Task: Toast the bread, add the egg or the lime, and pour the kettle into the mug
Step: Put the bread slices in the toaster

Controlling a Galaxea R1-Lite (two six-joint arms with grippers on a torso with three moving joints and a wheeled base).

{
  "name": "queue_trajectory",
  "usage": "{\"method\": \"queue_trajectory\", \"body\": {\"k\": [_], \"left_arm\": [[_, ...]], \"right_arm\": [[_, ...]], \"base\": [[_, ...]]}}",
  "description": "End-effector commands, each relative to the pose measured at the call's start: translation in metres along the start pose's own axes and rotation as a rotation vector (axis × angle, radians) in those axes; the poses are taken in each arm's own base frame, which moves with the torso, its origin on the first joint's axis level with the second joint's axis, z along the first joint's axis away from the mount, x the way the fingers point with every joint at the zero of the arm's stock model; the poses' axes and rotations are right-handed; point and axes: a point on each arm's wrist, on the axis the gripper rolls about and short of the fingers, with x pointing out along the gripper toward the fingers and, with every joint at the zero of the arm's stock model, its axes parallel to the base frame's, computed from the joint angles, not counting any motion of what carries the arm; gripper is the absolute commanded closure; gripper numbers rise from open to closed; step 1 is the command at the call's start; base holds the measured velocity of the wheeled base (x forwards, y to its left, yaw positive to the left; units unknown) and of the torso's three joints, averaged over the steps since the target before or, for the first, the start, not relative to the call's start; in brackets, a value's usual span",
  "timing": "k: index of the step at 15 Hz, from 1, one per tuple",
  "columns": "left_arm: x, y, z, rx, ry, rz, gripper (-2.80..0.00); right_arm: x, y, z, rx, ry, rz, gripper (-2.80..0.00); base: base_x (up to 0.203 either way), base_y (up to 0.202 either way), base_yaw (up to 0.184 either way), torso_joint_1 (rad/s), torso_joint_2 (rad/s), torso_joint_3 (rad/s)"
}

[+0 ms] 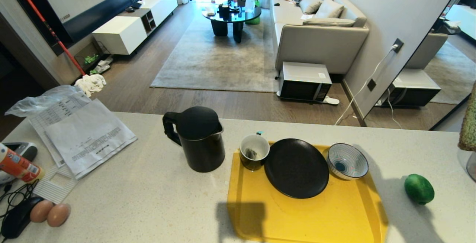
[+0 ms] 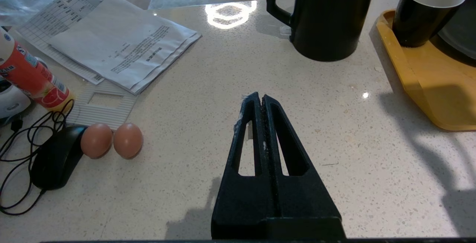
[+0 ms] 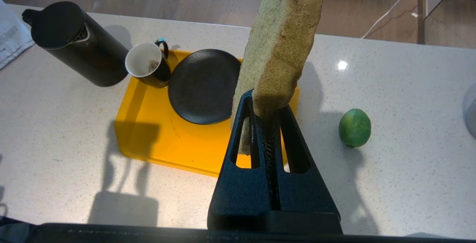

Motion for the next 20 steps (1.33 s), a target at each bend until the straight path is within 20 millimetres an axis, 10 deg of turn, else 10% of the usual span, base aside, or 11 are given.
{"method": "queue_trajectory", "body": {"k": [1, 20], "left_arm": [[0.001, 0.0, -0.005, 0.0, 0.014, -0.001, 0.0], [0.001, 0.0, -0.005, 0.0, 0.014, -0.001, 0.0]], "right_arm": [[-0.008, -0.001, -0.002, -0.019, -0.022, 0.001, 0.0], [-0.017, -0.004, -0.013, -0.031, -0.012, -0.001, 0.0]], "base": [[0.0, 0.0, 0.0, 0.0, 0.0, 0.0], [0.0, 0.0, 0.0, 0.0, 0.0, 0.0]]}}
